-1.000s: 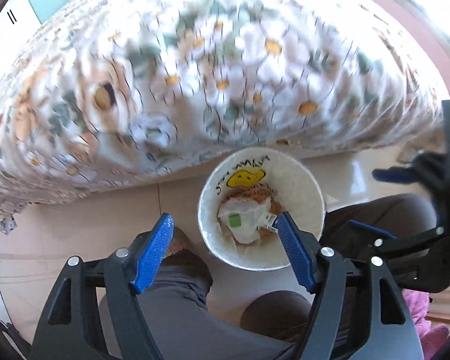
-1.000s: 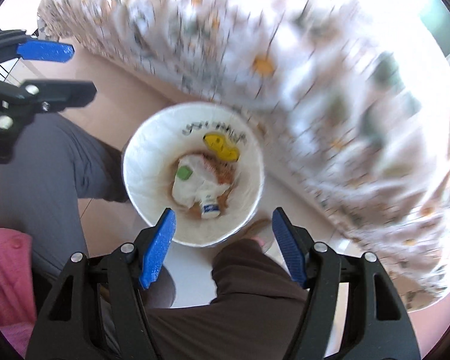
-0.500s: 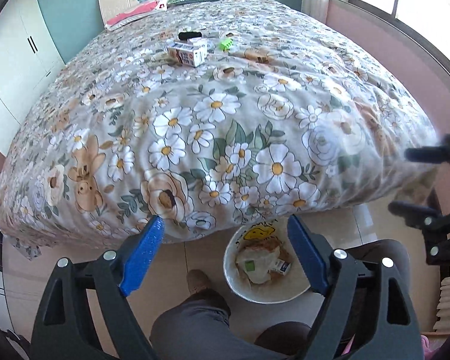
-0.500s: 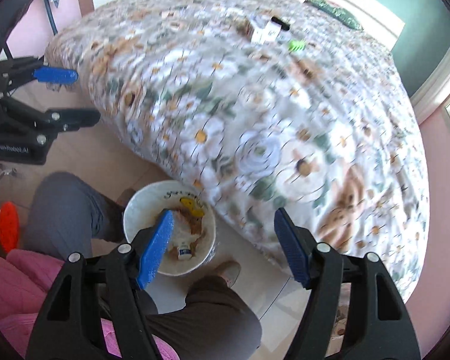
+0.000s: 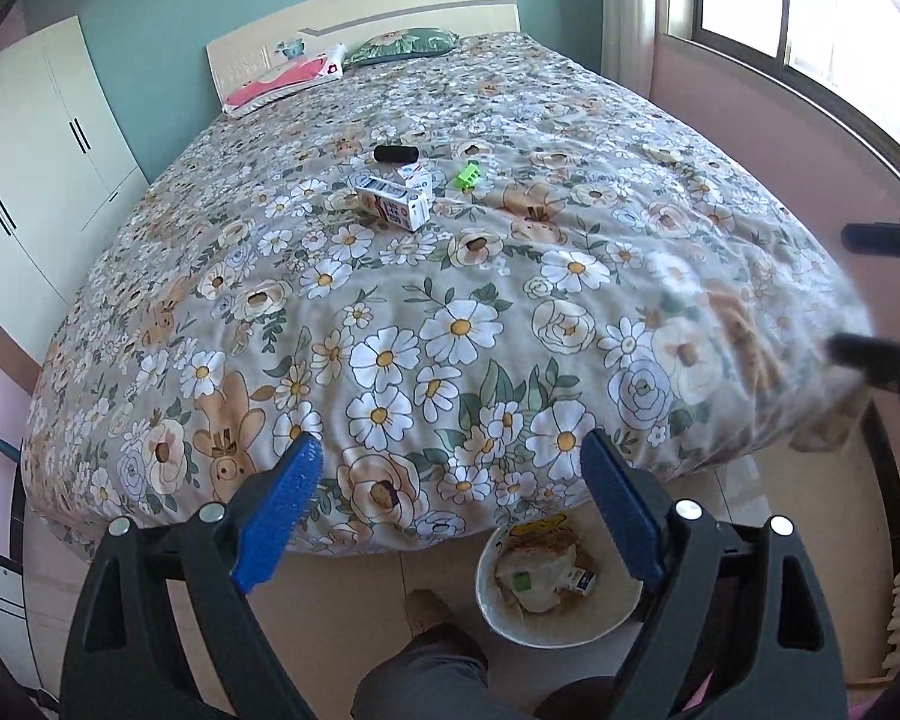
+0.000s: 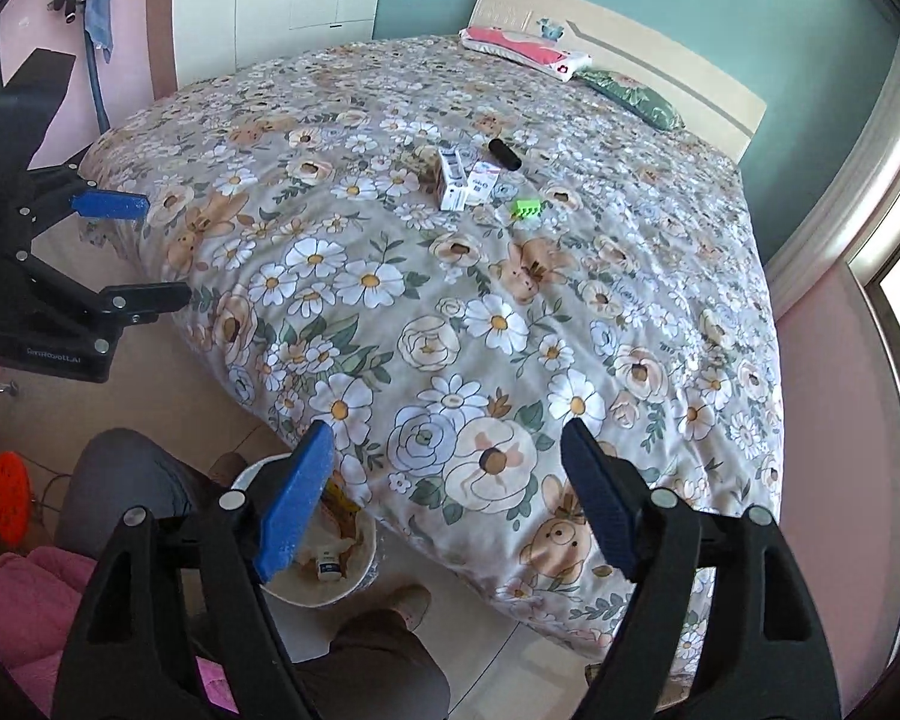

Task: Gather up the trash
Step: 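Move both open tools back over the items on the bed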

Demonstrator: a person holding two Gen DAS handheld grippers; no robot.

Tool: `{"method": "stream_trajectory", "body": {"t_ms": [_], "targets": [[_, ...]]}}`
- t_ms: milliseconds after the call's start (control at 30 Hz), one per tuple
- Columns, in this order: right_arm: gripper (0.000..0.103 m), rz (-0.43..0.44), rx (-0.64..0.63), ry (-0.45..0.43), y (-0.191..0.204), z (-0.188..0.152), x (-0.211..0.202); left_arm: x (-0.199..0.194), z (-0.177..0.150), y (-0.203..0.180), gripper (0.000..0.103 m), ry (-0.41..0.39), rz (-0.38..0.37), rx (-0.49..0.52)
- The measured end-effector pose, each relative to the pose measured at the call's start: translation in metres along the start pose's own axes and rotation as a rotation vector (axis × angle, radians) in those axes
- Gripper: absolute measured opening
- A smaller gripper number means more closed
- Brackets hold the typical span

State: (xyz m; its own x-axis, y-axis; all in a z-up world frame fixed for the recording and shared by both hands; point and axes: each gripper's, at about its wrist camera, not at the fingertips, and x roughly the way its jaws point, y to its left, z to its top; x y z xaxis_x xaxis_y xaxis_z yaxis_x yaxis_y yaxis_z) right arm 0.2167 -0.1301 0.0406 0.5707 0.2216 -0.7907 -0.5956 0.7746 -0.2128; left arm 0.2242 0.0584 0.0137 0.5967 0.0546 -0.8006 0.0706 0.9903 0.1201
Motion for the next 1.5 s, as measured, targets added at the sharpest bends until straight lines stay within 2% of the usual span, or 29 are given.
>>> {"method": "stream_trajectory", "body": {"t_ms": [267, 433, 733, 1133, 1500], "targets": [[0.077, -0.015, 0.001, -0.031, -0.016, 0.038, -0.008, -0.002, 0.045, 0.009, 0.090, -0.034, 0.039, -0.007], [0.077, 0.007, 0.030, -0.047, -0.030, 0.059, -0.004, 0.006, 0.073, 0.016, 0.090, -0.041, 0.061, -0.021], [0.077, 0.042, 0.085, -0.050, -0.056, 0.095, 0.023, 0.036, 0.119, 0.027, 0.090, -0.024, 0.048, -0.085], [0.077, 0.060, 0.153, -0.005, -0.095, 0.149, 0.100, 0.107, 0.173, 0.049, 0.090, 0.026, 0.093, -0.159], [0.077, 0.068, 0.253, 0.059, -0.137, 0.197, 0.204, 0.197, 0.218, 0.081, 0.090, 0.095, 0.086, -0.288]]}}
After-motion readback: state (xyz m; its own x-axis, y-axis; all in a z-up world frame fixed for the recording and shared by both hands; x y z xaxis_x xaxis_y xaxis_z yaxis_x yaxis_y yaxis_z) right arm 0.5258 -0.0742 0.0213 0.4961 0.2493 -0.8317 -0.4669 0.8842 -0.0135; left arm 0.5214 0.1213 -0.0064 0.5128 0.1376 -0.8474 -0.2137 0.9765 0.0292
